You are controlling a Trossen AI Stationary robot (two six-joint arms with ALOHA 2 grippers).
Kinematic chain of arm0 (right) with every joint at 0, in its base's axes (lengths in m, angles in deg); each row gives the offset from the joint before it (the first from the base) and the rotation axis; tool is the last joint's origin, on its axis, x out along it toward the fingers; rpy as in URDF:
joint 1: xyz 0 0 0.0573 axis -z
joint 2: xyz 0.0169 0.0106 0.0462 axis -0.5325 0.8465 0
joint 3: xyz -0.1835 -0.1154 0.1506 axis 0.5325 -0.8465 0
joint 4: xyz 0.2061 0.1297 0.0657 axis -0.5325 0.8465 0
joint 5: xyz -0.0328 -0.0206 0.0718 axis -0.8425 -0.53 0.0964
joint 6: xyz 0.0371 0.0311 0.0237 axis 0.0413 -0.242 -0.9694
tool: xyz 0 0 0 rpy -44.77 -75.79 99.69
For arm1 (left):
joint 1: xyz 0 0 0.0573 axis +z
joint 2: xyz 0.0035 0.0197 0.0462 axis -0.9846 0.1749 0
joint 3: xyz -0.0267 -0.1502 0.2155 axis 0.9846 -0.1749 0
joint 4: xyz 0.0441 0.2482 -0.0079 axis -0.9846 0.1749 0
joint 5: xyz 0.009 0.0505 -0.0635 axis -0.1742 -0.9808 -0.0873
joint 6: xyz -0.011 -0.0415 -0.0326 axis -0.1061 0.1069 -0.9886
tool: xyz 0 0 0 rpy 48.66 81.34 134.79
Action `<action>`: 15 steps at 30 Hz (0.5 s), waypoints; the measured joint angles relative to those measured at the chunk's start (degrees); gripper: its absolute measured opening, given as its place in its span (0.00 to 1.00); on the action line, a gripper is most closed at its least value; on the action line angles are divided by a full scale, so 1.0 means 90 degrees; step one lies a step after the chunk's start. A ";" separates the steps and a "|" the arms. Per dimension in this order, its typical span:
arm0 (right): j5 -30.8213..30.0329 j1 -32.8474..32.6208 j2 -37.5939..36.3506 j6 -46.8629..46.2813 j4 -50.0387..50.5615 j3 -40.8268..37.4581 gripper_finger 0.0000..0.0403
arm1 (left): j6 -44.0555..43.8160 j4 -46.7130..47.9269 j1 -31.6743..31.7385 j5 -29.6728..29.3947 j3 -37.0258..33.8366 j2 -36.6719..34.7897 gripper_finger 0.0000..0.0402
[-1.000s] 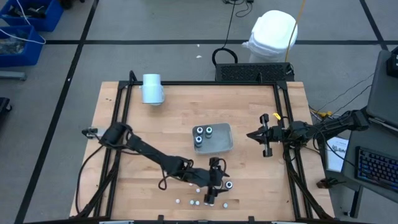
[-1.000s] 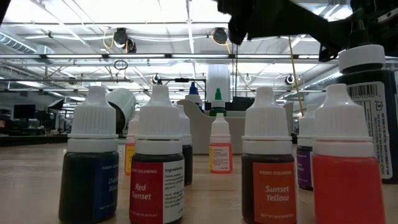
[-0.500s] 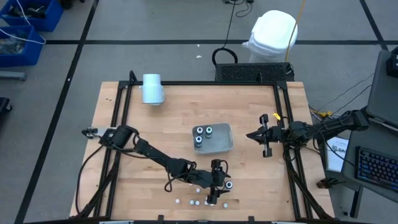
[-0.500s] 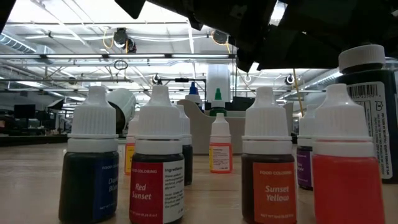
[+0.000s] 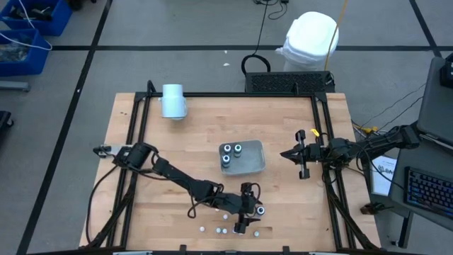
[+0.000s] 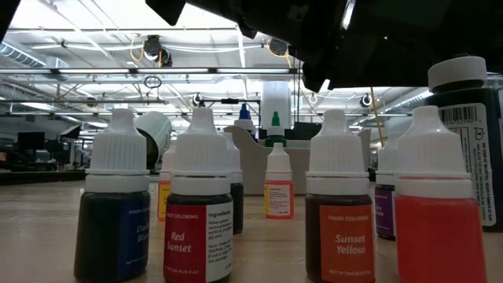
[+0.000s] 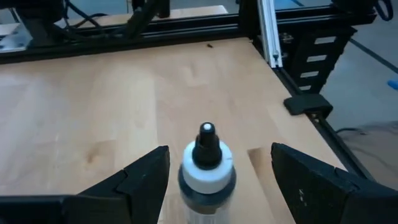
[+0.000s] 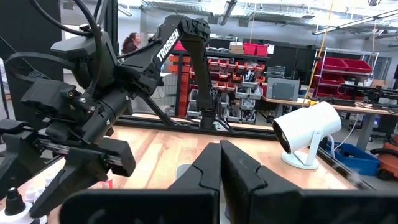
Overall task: Pick & Place food coloring
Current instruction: Put the large black food coloring bottle into the gray bin
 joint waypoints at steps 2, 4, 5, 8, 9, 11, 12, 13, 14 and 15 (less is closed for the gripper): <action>0.0000 0.0001 0.0000 0.0001 0.0000 -0.0001 0.00 | -0.0046 0.0000 0.0039 0.0009 0.0000 0.0000 0.70; 0.0000 0.0001 0.0000 0.0002 0.0000 -0.0002 0.00 | -0.0053 -0.0005 0.0086 0.0006 0.0000 0.0000 0.70; 0.0000 -0.0001 0.0000 0.0000 0.0000 -0.0001 0.00 | -0.0048 -0.0003 0.0106 0.0008 0.0000 0.0000 0.70; 0.0000 0.0001 0.0000 0.0002 0.0000 -0.0002 0.00 | -0.0034 0.0081 0.0168 0.0088 0.0000 0.0000 0.68; 0.0000 0.0000 0.0000 0.0002 0.0000 -0.0001 0.00 | -0.0042 0.0130 0.0187 0.0155 0.0000 0.0000 0.68; 0.0000 0.0001 0.0001 0.0002 0.0000 0.0000 0.00 | -0.0046 0.0156 0.0203 0.0288 0.0000 0.0007 0.66; 0.0000 0.0000 0.0000 0.0002 0.0000 0.0000 0.00 | -0.0043 0.0151 0.0203 0.0359 0.0000 0.0007 0.65; 0.0000 -0.0001 0.0000 0.0005 0.0000 0.0000 0.00 | -0.0036 0.0139 0.0203 0.0428 0.0000 0.0007 0.64; 0.0000 0.0001 0.0000 0.0007 0.0000 -0.0001 0.00 | -0.0021 0.0127 0.0203 0.0448 0.0000 0.0007 0.63; 0.0000 0.0000 0.0002 0.0007 0.0000 0.0000 0.00 | -0.0017 0.0131 0.0203 0.0465 0.0000 0.0007 0.62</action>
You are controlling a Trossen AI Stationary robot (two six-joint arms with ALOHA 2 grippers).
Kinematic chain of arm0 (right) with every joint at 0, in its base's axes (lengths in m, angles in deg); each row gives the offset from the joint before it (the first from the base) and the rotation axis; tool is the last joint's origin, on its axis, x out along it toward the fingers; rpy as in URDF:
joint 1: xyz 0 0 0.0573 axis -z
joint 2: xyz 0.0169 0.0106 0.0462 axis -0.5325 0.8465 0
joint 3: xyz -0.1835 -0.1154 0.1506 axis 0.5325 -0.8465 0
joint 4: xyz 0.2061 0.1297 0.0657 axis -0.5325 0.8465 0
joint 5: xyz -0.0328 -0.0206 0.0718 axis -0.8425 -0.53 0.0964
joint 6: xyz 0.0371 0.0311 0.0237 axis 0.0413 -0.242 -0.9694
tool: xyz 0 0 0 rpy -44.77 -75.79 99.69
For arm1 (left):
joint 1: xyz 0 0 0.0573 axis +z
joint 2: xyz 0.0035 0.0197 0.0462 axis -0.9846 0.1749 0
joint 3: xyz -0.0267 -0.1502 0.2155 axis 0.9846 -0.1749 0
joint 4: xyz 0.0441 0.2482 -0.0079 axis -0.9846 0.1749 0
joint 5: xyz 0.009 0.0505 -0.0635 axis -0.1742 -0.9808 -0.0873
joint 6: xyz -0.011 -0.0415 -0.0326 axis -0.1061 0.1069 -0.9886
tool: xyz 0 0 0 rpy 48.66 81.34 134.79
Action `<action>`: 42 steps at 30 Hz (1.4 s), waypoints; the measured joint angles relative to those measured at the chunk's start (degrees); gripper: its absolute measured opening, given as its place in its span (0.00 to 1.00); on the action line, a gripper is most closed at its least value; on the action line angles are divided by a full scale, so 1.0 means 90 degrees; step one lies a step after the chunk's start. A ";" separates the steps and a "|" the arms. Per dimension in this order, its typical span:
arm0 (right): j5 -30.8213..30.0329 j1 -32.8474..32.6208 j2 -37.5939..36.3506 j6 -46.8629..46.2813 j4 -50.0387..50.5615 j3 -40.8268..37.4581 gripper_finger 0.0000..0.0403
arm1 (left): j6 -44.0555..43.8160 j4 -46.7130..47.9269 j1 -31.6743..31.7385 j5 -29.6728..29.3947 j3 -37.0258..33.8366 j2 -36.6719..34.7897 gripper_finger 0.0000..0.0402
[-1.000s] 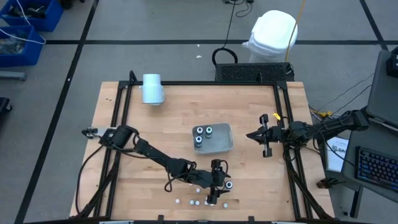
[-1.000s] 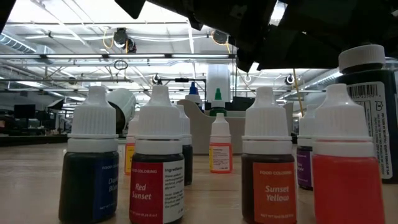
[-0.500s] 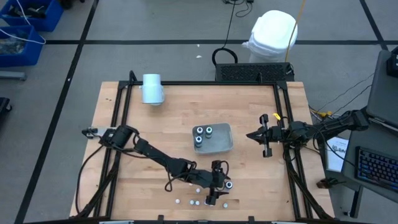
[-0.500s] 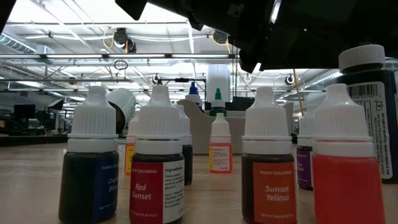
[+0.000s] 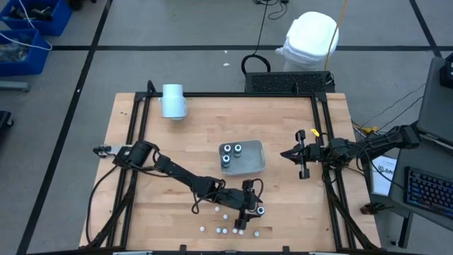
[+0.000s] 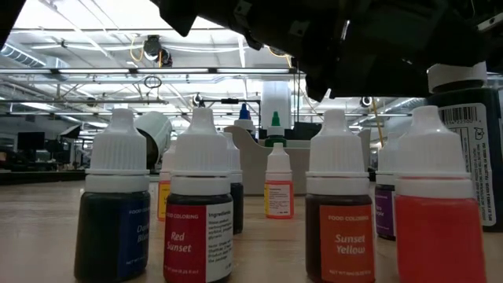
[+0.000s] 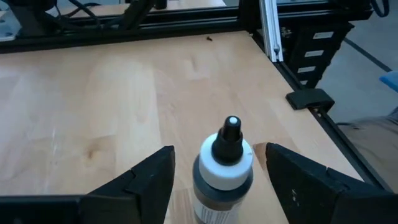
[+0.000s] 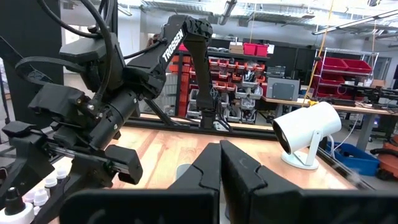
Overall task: Pick & Place food coloring
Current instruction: Put the large black food coloring bottle into the gray bin
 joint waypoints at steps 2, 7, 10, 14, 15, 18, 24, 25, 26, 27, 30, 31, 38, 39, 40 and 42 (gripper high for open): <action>0.0000 0.0001 -0.0002 0.0002 0.0000 0.0000 0.00 | 0.0000 0.0004 0.0000 0.0003 0.0000 0.0000 0.60; 0.0000 0.0000 -0.0002 0.0006 0.0000 -0.0001 0.00 | 0.0042 0.0007 -0.0002 0.0042 0.0000 0.0000 0.53; -0.0002 -0.0001 -0.0002 0.0010 0.0000 -0.0001 0.00 | 0.0106 0.0013 -0.0002 0.0118 0.0000 0.0000 0.50; -0.0001 -0.0001 -0.0001 0.0016 0.0000 0.0000 0.00 | 0.0165 0.0013 -0.0002 0.0149 0.0000 0.0000 0.46; 0.0000 -0.0001 -0.0002 0.0017 0.0000 0.0000 0.00 | 0.0170 0.0013 -0.0002 0.0149 0.0000 0.0000 0.45; -0.0002 0.0001 -0.0002 0.0019 0.0000 -0.0001 0.00 | 0.0260 0.0011 0.0007 0.0149 0.0000 0.0005 0.41; -0.0004 -0.0001 -0.0002 0.0019 0.0006 0.0000 0.00 | 0.0290 -0.0293 0.0049 0.0202 -0.0002 0.0213 0.31; -0.0002 0.0001 0.0000 0.0019 0.0022 0.0000 0.00 | 0.0264 -0.0288 0.0056 0.0205 -0.0002 0.0226 0.30; -0.0005 -0.0001 0.0010 0.0019 0.0013 0.0000 0.00 | 0.0233 -0.0279 0.0063 0.0210 0.0000 0.0224 0.29; -0.0005 -0.0001 0.0012 0.0019 0.0014 0.0000 0.00 | 0.0233 -0.0287 0.0066 0.0207 0.0001 0.0222 0.29; -0.0005 -0.0001 0.0015 0.0022 0.0006 0.0000 0.00 | 0.0309 -0.0300 0.0060 0.0201 0.0002 0.0210 0.29; -0.0005 0.0001 0.0015 0.0024 0.0004 -0.0002 0.00 | 0.0366 -0.0299 0.0042 0.0203 0.0000 0.0170 0.29; -0.0004 -0.0001 0.0015 0.0044 0.0049 -0.0001 0.00 | 0.0516 -0.0116 0.0001 -0.0216 -0.0006 -0.0183 0.29; -0.0004 0.0000 0.0017 0.0044 0.0052 0.0000 0.00 | 0.0515 -0.0004 -0.0015 -0.0397 0.0002 -0.0299 0.29; -0.0005 -0.0001 0.0023 0.0044 0.0052 0.0000 0.00 | 0.0517 0.0146 -0.0051 -0.0605 0.0005 -0.0412 0.29; -0.0004 -0.0001 0.0025 0.0044 0.0049 -0.0001 0.00 | 0.0521 0.0381 -0.0097 -0.1002 0.0005 -0.0609 0.29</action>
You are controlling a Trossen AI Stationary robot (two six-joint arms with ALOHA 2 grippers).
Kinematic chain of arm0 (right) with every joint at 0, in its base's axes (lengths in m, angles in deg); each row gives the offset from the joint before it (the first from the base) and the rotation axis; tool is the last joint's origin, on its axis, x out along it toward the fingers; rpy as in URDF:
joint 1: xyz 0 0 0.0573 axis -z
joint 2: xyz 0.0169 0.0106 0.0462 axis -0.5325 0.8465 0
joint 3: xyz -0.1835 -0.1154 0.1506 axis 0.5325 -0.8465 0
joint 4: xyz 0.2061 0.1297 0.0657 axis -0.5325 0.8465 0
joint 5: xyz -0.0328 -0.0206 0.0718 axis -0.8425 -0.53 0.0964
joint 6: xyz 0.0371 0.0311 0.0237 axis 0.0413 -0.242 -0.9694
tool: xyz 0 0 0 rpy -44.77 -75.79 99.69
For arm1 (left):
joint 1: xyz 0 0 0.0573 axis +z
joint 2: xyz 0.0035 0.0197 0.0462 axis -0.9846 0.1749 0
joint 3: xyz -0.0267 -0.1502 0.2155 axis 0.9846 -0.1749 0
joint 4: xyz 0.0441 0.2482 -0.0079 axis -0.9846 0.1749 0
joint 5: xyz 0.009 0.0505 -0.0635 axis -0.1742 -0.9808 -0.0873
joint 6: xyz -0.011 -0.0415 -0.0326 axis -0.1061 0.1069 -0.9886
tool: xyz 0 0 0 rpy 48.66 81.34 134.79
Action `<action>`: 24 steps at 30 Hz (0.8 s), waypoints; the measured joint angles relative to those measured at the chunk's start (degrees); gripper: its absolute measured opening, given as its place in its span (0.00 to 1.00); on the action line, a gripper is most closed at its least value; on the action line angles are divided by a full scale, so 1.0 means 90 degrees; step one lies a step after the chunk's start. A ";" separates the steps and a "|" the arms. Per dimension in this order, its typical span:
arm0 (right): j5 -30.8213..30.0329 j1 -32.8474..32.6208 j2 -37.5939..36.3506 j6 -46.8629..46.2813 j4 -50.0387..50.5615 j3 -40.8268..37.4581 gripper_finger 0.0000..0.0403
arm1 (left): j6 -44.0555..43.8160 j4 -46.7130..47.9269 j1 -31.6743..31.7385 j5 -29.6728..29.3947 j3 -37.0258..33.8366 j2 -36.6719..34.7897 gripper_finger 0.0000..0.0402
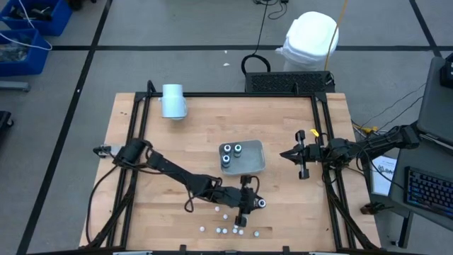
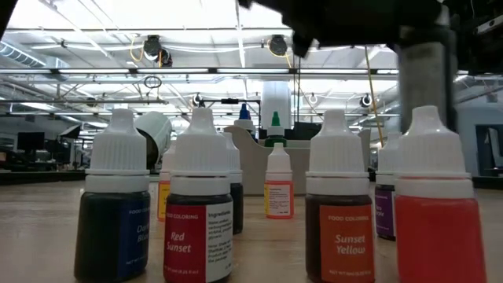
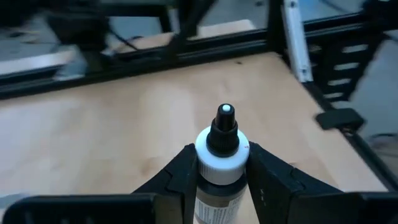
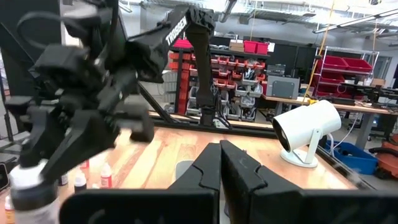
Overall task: Pick & Place food coloring
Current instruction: Put the large black food coloring bottle into the gray bin
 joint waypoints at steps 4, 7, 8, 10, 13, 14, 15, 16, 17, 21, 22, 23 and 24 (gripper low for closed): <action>-0.0001 0.0000 0.0004 0.0000 0.0002 0.0000 0.00 | -0.0161 0.0554 -0.0216 -0.1130 0.0000 -0.0461 0.29; 0.0000 0.0000 0.0004 -0.0081 0.0002 -0.0001 0.00 | -0.0657 0.0874 -0.0451 -0.2534 0.0012 -0.0717 0.29; 0.0001 0.0000 0.0002 -0.0108 -0.0001 0.0001 0.00 | -0.0853 0.0982 -0.0527 -0.3049 0.0012 -0.0744 0.29; 0.0002 0.0000 0.0004 -0.0119 0.0009 0.0000 0.00 | -0.1233 0.1183 -0.0663 -0.3865 0.0012 -0.0754 0.29; 0.0002 0.0001 0.0004 -0.0141 0.0015 -0.0001 0.00 | -0.1732 0.1280 -0.0833 -0.4698 0.0005 -0.0749 0.29; 0.0002 0.0000 0.0004 -0.0141 0.0022 0.0001 0.00 | -0.1894 0.1255 -0.0858 -0.4843 0.0005 -0.0738 0.29; 0.0002 0.0000 0.0004 -0.0141 0.0023 -0.0002 0.00 | -0.2065 0.1224 -0.0868 -0.4938 0.0008 -0.0704 0.29; 0.0002 0.0000 0.0004 -0.0143 0.0022 0.0000 0.00 | -0.2210 0.1220 -0.0872 -0.4985 0.0012 -0.0670 0.29; 0.0002 0.0000 0.0006 -0.0143 0.0019 -0.0001 0.00 | -0.2296 0.1249 -0.0867 -0.5061 0.0010 -0.0611 0.29; 0.0002 0.0000 0.0007 -0.0163 0.0008 0.0001 0.00 | -0.2613 0.1223 -0.0771 -0.5693 0.0002 -0.0258 0.29; 0.0002 0.0000 0.0008 -0.0203 0.0002 -0.0002 0.00 | -0.2725 0.1207 -0.0738 -0.5874 0.0002 -0.0174 0.29; 0.0002 0.0000 0.0009 -0.0236 0.0001 -0.0002 0.00 | -0.2836 0.1210 -0.0700 -0.6036 0.0002 -0.0107 0.29; 0.0002 0.0000 0.0009 -0.0261 0.0002 0.0000 0.00 | -0.2927 0.1208 -0.0658 -0.6172 0.0002 -0.0030 0.29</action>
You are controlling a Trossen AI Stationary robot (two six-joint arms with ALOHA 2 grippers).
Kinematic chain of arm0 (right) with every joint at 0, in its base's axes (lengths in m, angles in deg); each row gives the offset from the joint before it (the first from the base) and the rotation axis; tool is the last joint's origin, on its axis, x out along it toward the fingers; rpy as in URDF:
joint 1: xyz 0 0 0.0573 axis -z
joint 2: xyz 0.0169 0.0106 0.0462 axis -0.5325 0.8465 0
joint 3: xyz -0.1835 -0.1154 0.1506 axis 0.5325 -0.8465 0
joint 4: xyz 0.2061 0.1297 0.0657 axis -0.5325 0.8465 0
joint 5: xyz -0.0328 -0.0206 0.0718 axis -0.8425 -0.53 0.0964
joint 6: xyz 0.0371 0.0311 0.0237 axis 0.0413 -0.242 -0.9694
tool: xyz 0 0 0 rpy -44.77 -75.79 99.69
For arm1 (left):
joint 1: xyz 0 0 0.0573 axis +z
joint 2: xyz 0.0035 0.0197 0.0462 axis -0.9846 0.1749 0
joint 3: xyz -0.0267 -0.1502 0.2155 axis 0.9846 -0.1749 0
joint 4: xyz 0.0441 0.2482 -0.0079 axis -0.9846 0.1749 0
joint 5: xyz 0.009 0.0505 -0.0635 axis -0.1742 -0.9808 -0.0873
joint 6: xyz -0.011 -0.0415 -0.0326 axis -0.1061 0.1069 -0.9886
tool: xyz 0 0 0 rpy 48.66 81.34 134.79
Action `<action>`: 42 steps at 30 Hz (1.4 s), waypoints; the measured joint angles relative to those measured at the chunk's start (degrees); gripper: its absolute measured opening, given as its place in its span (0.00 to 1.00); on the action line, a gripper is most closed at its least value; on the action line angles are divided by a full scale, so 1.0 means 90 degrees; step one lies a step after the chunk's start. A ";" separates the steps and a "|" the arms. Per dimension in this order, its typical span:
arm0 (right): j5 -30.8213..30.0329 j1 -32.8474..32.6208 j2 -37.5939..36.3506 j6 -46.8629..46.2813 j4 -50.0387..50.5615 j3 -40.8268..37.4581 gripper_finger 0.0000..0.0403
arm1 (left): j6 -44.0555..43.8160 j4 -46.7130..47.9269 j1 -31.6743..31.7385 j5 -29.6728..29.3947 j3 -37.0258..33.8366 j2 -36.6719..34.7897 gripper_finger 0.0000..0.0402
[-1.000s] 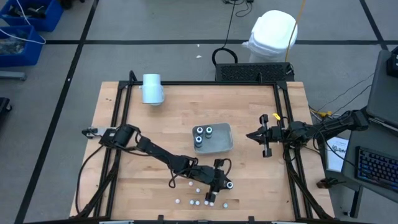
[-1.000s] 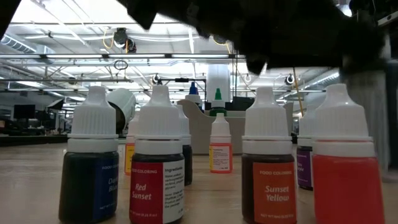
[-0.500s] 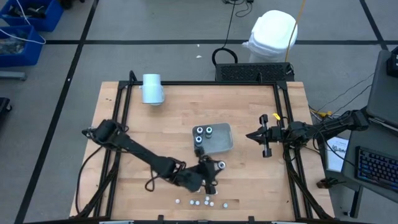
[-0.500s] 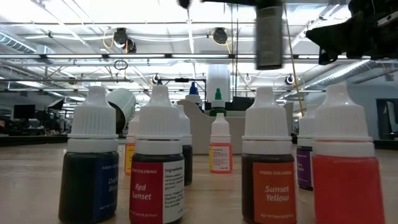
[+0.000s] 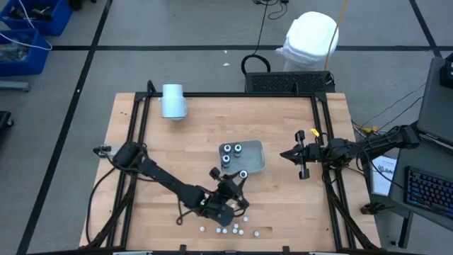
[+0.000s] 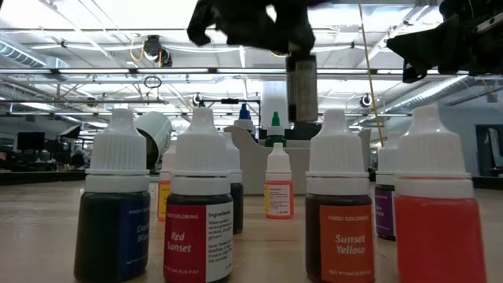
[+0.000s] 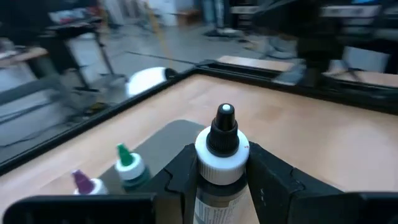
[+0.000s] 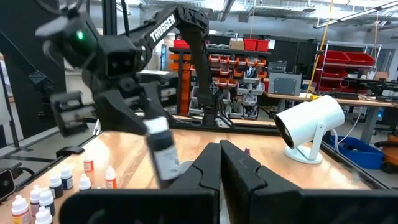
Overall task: Pick & Place food coloring
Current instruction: Put the large black food coloring bottle into the gray bin
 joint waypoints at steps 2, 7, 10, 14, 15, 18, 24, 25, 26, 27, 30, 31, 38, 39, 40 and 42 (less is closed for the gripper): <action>0.0000 0.0000 0.0002 -0.0001 0.0000 0.0001 0.00 | -0.0083 0.0006 0.0066 -0.0205 -0.0001 0.0133 0.29; 0.0000 0.0000 0.0005 0.0004 -0.0001 0.0000 0.00 | -0.0072 0.0015 0.0253 -0.0346 -0.0002 0.0216 0.29; 0.0000 0.0000 0.0005 0.0006 0.0000 0.0000 0.00 | -0.0033 0.0043 0.0354 -0.0259 -0.0002 0.0216 0.29; 0.0000 0.0000 0.0005 0.0009 0.0015 0.0000 0.00 | 0.0209 0.0038 0.0445 -0.0244 -0.0002 0.0216 0.29; 0.0000 0.0002 0.0005 0.0006 0.0015 0.0001 0.00 | 0.0218 0.0044 0.0462 -0.0244 -0.0002 0.0216 0.29; 0.0000 0.0000 0.0005 0.0004 0.0015 0.0000 0.00 | 0.0210 0.0121 0.0470 -0.0247 0.0000 0.0249 0.29; 0.0000 0.0000 0.0005 0.0001 0.0044 0.0001 0.00 | 0.0107 0.0234 0.0499 -0.0165 0.0002 0.0408 0.29; 0.0000 0.0000 0.0005 0.0001 0.0041 -0.0001 0.00 | 0.0093 0.0267 0.0501 -0.0186 0.0001 0.0429 0.29; 0.0001 0.0002 0.0007 0.0001 0.0045 -0.0001 0.00 | 0.0089 0.0285 0.0502 -0.0193 0.0000 0.0442 0.29; 0.0000 0.0000 0.0007 0.0001 0.0046 0.0000 0.00 | 0.0074 0.0297 0.0502 -0.0193 0.0000 0.0453 0.29; 0.0000 0.0000 0.0007 -0.0016 0.0046 -0.0001 0.00 | 0.0087 0.0257 0.0490 -0.0248 0.0000 0.0483 0.29; 0.0000 0.0000 0.0007 -0.0045 0.0045 0.0001 0.00 | 0.0113 0.0254 0.0481 -0.0240 0.0000 0.0488 0.29; 0.0000 0.0000 0.0007 -0.0052 0.0046 0.0000 0.00 | 0.0107 0.0269 0.0470 -0.0190 0.0000 0.0486 0.29; 0.0000 0.0000 0.0007 -0.0052 0.0047 0.0001 0.00 | 0.0111 0.0262 0.0470 -0.0193 0.0000 0.0486 0.29; 0.0000 0.0000 0.0007 -0.0052 0.0049 -0.0001 0.00 | 0.0111 0.0259 0.0473 -0.0193 0.0000 0.0486 0.29; 0.0000 0.0000 0.0007 -0.0052 0.0070 0.0001 0.00 | 0.0114 0.0266 0.0470 -0.0190 0.0000 0.0486 0.29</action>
